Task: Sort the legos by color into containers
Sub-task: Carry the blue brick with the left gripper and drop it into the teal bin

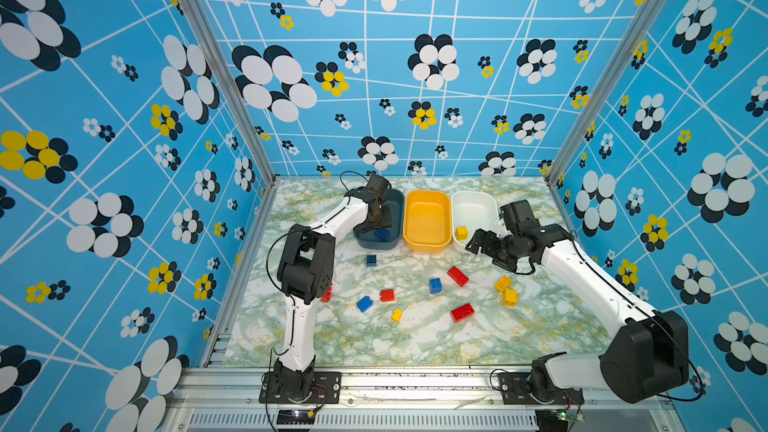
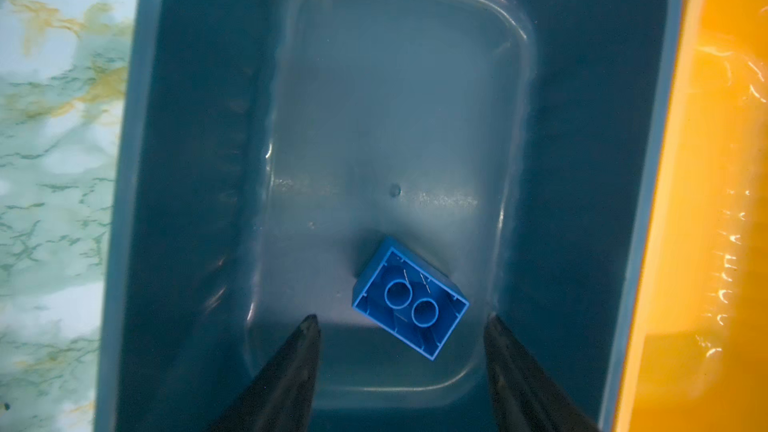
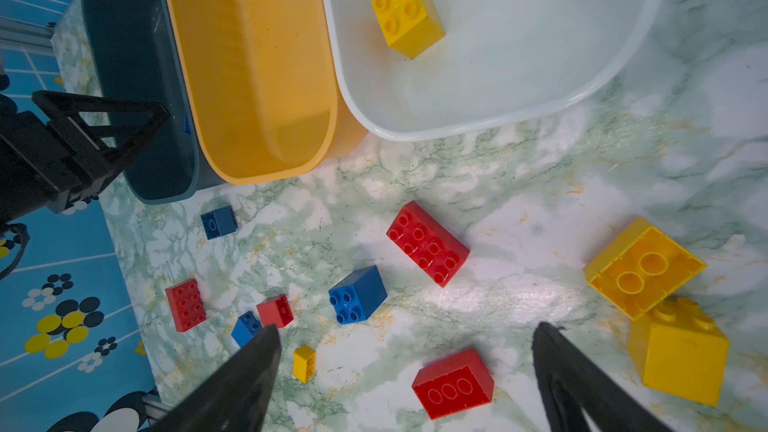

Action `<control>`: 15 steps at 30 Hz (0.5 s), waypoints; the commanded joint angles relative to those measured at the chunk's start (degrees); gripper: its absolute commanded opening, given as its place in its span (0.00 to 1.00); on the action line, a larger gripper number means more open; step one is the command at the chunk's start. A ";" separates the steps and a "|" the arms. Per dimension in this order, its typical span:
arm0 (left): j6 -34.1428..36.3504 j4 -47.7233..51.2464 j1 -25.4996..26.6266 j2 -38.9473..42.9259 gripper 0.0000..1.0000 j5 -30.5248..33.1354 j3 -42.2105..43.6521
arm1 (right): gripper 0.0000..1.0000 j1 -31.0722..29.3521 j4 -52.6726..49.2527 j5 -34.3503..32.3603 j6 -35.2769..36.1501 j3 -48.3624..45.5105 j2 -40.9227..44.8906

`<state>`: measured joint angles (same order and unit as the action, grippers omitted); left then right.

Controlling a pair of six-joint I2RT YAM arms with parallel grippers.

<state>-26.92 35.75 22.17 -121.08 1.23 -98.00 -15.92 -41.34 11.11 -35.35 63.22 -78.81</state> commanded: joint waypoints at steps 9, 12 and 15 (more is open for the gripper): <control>0.37 -0.05 -0.01 2.12 0.69 -0.43 -0.63 | 0.95 -1.01 -0.30 -0.16 1.07 -1.35 -1.12; 0.13 -0.84 0.07 3.72 0.71 -0.53 0.63 | 0.95 -1.88 -0.82 -1.58 1.85 -1.35 -1.91; -0.26 -1.71 0.24 5.78 0.73 -0.63 2.45 | 0.95 -3.15 -0.87 -2.71 1.73 -1.47 -2.81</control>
<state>-26.96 35.09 22.20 -119.26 1.23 -97.03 -17.89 -41.39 10.39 -34.72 62.37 -80.44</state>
